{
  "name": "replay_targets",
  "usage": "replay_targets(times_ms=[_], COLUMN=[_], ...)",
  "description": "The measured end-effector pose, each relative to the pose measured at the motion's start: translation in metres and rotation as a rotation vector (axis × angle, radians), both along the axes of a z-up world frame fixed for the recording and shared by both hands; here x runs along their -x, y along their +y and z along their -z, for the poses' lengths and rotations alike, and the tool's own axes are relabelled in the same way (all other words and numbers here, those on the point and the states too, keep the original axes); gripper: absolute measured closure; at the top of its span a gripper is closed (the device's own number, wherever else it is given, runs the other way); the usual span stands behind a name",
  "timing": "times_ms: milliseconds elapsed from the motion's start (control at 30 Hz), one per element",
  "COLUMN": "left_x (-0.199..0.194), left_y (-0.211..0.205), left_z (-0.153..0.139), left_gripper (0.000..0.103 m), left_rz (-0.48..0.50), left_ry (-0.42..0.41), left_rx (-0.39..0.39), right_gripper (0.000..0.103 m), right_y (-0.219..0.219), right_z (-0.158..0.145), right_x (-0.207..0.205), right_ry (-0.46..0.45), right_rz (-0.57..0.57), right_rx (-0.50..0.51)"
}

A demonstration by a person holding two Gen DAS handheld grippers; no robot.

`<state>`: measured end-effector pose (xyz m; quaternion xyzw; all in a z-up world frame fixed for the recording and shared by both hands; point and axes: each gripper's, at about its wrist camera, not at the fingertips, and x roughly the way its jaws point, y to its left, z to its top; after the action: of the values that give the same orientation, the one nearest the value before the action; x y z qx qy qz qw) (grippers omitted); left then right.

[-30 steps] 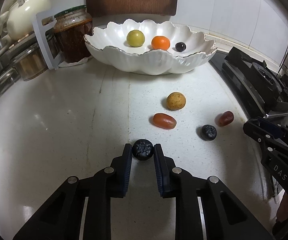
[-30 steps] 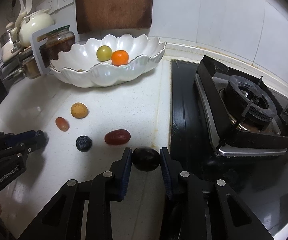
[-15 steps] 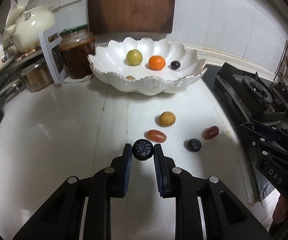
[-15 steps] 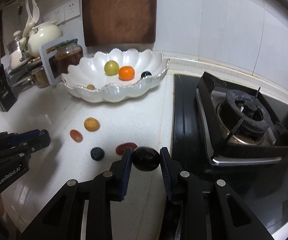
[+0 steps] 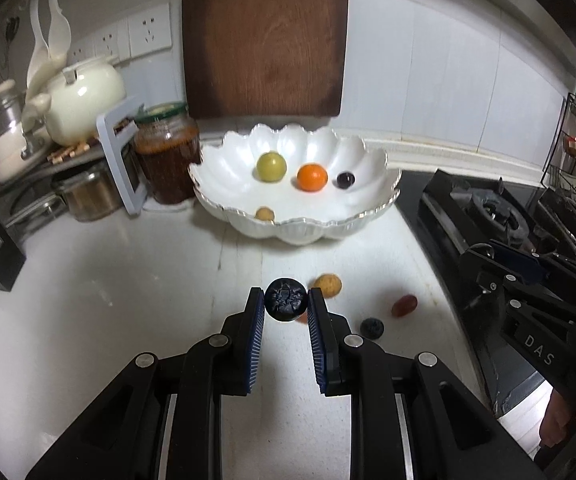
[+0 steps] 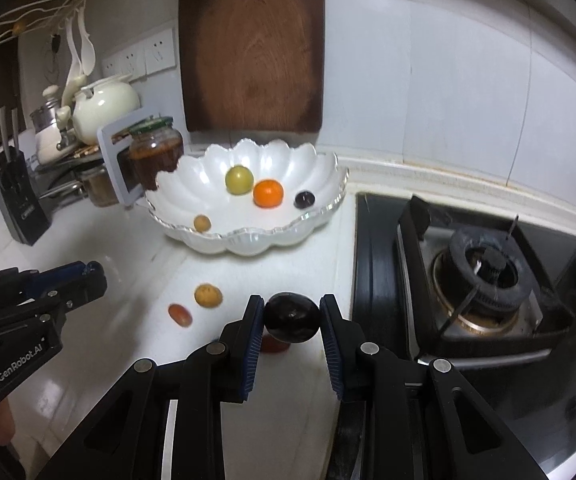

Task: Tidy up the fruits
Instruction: 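Carry the blueberry and dark plum over the white bowl with both grippers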

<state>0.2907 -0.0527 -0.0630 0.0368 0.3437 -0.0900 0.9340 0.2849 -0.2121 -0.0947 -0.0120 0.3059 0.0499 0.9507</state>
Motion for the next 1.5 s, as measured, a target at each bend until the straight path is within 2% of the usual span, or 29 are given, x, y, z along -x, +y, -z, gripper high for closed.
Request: replay_targets(times_ms=[633,800,1333,1500], left_x=[-0.003,-0.009,-0.070,-0.093], left_y=[-0.001,-0.002,0.008,0.011], left_z=[-0.052,-0.061,-0.074,-0.072], left_gripper=[0.080,0.080,0.080,0.080], left_rz=[0.007,0.012,-0.024,-0.024], left_ry=[-0.200,-0.230,-0.221,-0.185], left_rx=[-0.018,-0.019,0.010,0.018], right_gripper=[0.073,0.073,0.073,0.073], right_y=[0.007,0.007,0.020,0.024], right_z=[-0.049,-0.059,-0.078,-0.075], right_x=[-0.021,-0.031,-0.080,-0.106], right_ry=[-0.135,-0.165,-0.192,-0.152], right_rz=[-0.020,-0.013,-0.046,-0.063], right_rx=[0.015,0.029,0.033,0.048])
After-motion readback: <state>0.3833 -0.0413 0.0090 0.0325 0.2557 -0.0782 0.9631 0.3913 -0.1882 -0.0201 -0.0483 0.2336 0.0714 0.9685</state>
